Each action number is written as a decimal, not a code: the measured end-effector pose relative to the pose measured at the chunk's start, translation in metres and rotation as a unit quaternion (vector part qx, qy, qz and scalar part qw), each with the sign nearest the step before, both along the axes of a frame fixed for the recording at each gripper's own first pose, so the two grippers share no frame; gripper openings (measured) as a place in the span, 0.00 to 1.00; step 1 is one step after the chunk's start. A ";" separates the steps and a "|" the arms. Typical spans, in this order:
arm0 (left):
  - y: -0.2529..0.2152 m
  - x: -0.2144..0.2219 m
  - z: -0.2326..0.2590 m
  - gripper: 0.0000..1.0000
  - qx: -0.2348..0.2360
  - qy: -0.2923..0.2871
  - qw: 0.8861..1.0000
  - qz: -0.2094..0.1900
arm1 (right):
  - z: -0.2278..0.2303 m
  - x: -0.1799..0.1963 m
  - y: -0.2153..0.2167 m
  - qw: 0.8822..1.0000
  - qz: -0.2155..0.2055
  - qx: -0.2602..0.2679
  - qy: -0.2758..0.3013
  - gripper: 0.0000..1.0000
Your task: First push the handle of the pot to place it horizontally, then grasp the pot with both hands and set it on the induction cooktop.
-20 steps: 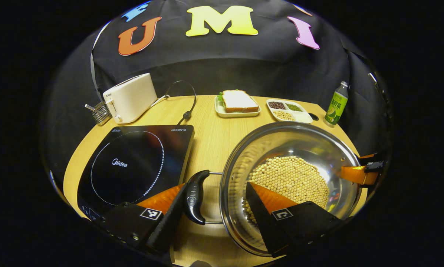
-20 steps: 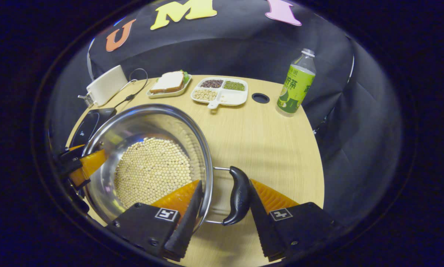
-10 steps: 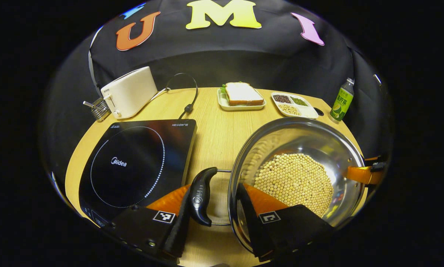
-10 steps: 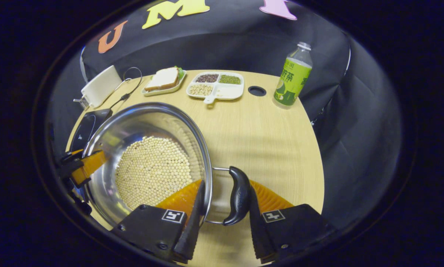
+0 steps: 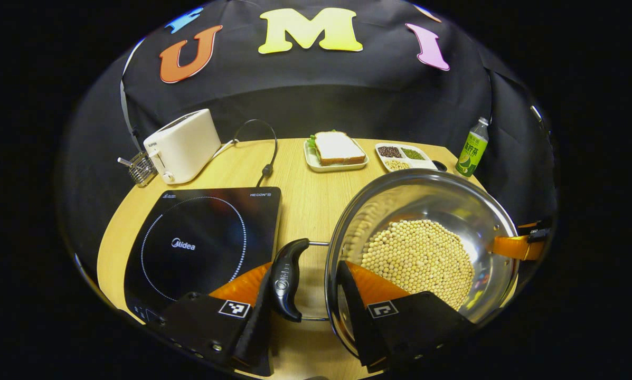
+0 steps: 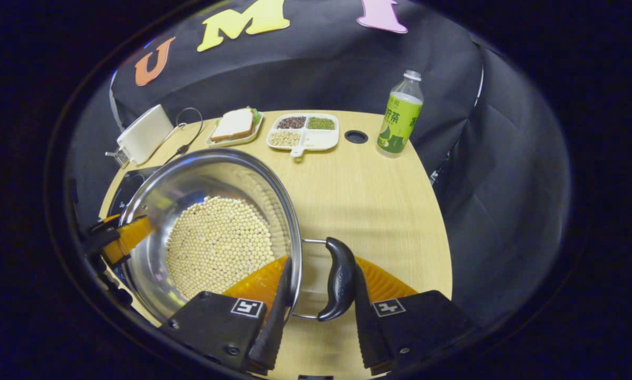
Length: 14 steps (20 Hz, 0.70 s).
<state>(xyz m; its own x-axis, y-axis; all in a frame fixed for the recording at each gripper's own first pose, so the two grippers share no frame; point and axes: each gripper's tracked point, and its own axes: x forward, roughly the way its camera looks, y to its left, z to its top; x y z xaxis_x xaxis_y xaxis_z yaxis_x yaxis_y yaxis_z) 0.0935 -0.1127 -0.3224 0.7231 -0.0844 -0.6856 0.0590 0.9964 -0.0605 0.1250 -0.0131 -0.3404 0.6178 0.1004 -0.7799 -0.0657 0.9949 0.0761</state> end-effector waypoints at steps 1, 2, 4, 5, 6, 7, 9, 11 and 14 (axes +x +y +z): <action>0.004 0.000 0.005 0.66 0.001 -0.005 1.000 0.000 | 0.005 -0.003 0.004 1.000 -0.001 0.001 -0.004 0.59; 0.010 -0.002 0.008 0.66 0.001 -0.009 1.000 0.000 | 0.010 -0.004 0.009 1.000 0.000 0.002 -0.009 0.59; 0.021 -0.005 0.015 0.66 0.000 -0.014 1.000 0.003 | 0.018 -0.009 0.018 1.000 0.000 0.003 -0.016 0.59; 0.026 -0.007 0.019 0.66 0.000 -0.016 1.000 0.003 | 0.022 -0.011 0.023 1.000 0.001 0.002 -0.018 0.59; 0.033 -0.008 0.022 0.66 0.000 -0.019 1.000 0.004 | 0.026 -0.013 0.029 1.000 0.001 0.002 -0.021 0.59; 0.039 -0.010 0.025 0.66 0.001 -0.023 1.000 0.004 | 0.030 -0.015 0.035 1.000 0.001 0.004 -0.024 0.61; 0.053 -0.012 0.031 0.66 0.004 -0.029 1.000 0.004 | 0.036 -0.020 0.048 1.000 0.003 0.006 -0.029 0.59; 0.068 -0.015 0.035 0.66 0.006 -0.031 0.999 0.006 | 0.041 -0.024 0.063 0.999 0.005 0.007 -0.032 0.59; 0.095 -0.019 0.040 0.66 0.013 -0.034 0.999 0.008 | 0.045 -0.030 0.088 0.999 0.009 0.012 -0.032 0.59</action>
